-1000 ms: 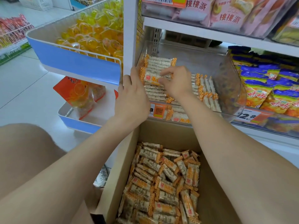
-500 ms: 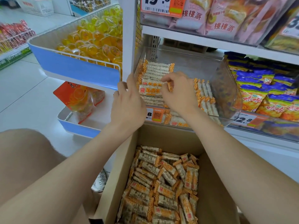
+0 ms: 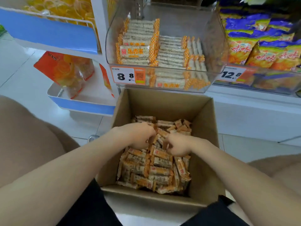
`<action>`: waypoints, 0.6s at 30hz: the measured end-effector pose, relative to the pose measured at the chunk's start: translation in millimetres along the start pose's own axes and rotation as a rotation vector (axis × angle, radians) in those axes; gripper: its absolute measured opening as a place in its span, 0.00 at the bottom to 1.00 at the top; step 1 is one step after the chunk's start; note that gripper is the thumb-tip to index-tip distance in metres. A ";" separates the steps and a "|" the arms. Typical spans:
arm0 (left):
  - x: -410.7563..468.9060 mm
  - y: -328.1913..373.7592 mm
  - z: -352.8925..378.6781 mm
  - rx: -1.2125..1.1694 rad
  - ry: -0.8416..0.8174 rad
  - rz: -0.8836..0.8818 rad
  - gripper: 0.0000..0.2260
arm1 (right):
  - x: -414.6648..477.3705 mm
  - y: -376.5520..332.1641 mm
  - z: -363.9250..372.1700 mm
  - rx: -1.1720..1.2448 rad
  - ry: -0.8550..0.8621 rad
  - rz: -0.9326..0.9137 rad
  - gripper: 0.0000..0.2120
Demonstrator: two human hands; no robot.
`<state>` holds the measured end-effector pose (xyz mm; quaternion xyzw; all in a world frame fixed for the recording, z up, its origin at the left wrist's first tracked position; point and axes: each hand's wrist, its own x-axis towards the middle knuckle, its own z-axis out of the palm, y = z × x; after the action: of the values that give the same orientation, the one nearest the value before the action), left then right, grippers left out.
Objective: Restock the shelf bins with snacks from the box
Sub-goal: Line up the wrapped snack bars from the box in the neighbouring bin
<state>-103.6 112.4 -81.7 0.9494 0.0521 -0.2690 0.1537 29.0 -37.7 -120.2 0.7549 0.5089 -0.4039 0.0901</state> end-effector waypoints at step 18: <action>97.9 -24.4 127.9 -0.090 -0.057 -0.250 0.35 | 63.2 57.5 107.9 -0.204 0.009 0.293 0.21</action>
<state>-88.1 96.3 -243.0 0.9196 0.1777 -0.3100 0.1630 31.3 -79.6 -251.2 0.8097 0.4322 -0.3293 0.2219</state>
